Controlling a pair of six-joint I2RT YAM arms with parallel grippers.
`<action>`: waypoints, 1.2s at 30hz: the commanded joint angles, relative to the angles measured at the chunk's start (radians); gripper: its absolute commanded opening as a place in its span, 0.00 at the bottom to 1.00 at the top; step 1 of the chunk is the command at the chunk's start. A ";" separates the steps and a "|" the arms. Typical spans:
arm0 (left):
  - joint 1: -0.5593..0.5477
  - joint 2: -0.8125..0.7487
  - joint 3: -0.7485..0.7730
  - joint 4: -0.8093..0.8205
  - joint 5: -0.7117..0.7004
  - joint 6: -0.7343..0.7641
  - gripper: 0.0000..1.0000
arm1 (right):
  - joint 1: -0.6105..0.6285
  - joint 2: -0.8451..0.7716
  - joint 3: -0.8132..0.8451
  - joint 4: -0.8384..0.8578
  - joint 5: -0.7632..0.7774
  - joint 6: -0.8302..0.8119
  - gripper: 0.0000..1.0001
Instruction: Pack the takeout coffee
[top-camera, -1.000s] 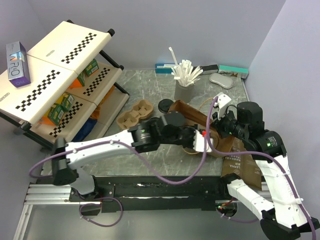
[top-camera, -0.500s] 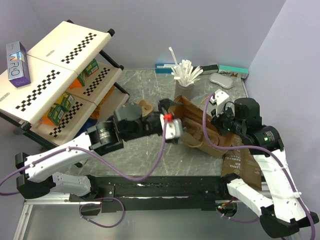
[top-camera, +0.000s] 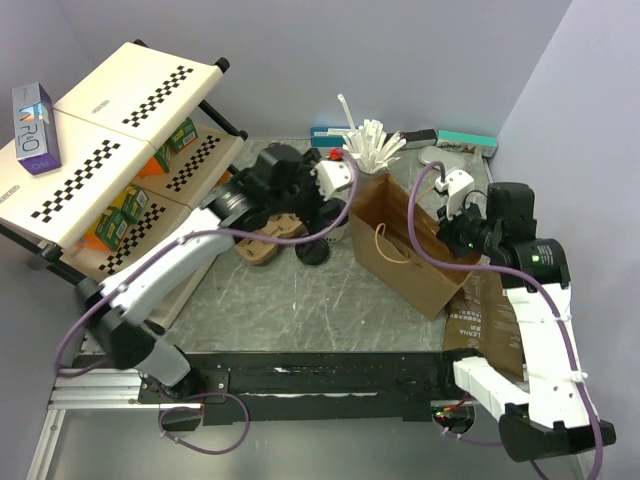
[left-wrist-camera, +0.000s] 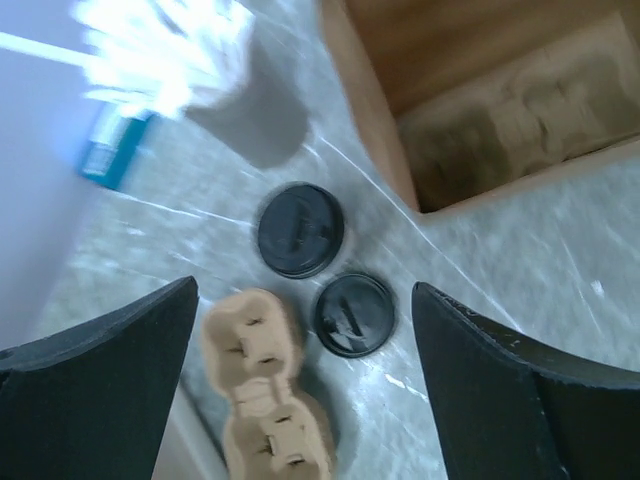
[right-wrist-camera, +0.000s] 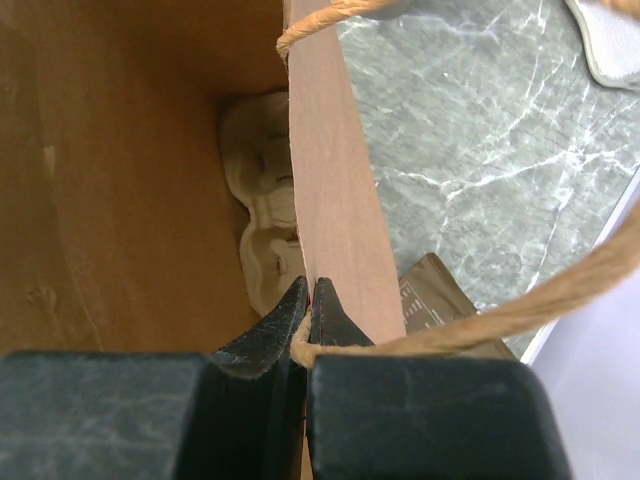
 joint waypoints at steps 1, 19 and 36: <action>0.054 0.130 0.162 -0.136 0.185 0.039 0.94 | -0.061 0.030 0.066 -0.072 -0.092 -0.077 0.00; 0.143 0.524 0.407 -0.236 0.348 0.341 0.99 | -0.106 0.068 0.037 -0.058 -0.144 -0.069 0.00; 0.192 0.676 0.539 -0.287 0.434 0.341 0.99 | -0.107 0.082 0.047 -0.070 -0.120 -0.045 0.00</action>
